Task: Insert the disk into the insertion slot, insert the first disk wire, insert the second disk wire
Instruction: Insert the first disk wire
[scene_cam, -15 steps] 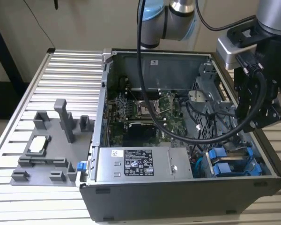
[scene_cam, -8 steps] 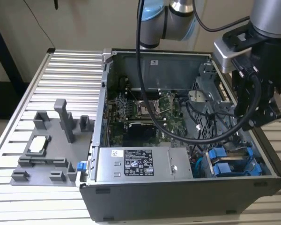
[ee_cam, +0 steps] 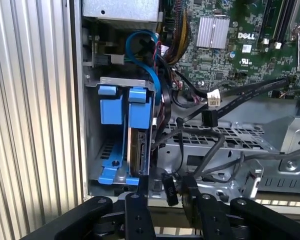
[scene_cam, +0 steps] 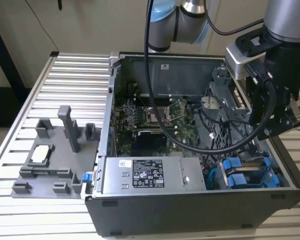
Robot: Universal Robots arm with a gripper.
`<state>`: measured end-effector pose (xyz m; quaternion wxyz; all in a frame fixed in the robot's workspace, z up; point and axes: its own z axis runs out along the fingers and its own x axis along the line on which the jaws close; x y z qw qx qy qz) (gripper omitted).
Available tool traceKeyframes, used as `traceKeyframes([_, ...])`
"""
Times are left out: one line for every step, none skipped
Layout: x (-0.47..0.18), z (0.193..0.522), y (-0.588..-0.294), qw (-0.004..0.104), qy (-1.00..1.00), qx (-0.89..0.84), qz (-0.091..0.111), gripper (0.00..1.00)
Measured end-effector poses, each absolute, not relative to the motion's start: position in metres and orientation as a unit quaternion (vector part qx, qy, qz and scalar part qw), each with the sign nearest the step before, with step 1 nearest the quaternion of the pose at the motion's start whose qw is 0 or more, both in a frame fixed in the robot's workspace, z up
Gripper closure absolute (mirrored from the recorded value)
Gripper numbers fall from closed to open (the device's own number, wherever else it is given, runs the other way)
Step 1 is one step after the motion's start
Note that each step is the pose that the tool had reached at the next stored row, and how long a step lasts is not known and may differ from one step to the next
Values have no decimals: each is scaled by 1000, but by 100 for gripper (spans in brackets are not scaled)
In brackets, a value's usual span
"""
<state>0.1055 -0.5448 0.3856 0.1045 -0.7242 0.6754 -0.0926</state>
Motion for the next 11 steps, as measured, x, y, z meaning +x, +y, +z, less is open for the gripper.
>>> traceKeyframes([106, 386, -545, 104, 675, -724, -93, 60])
traceKeyframes([106, 386, -545, 104, 675, -724, -93, 60])
traceKeyframes([105, 386, -545, 104, 675, -724, -93, 60])
traceKeyframes([105, 386, -545, 104, 675, -724, -93, 60])
traceKeyframes([105, 386, -545, 104, 675, -724, -93, 60])
traceKeyframes([105, 385, -545, 104, 675, -724, -93, 60])
traceKeyframes([105, 385, -545, 104, 675, -724, -93, 62])
traceKeyframes([105, 385, -545, 104, 675, -724, -93, 62])
traceKeyframes([105, 385, -545, 104, 675, -724, -93, 68])
traceKeyframes([105, 386, -545, 104, 675, -724, -93, 74])
traceKeyframes([105, 386, -545, 104, 675, -724, -93, 80])
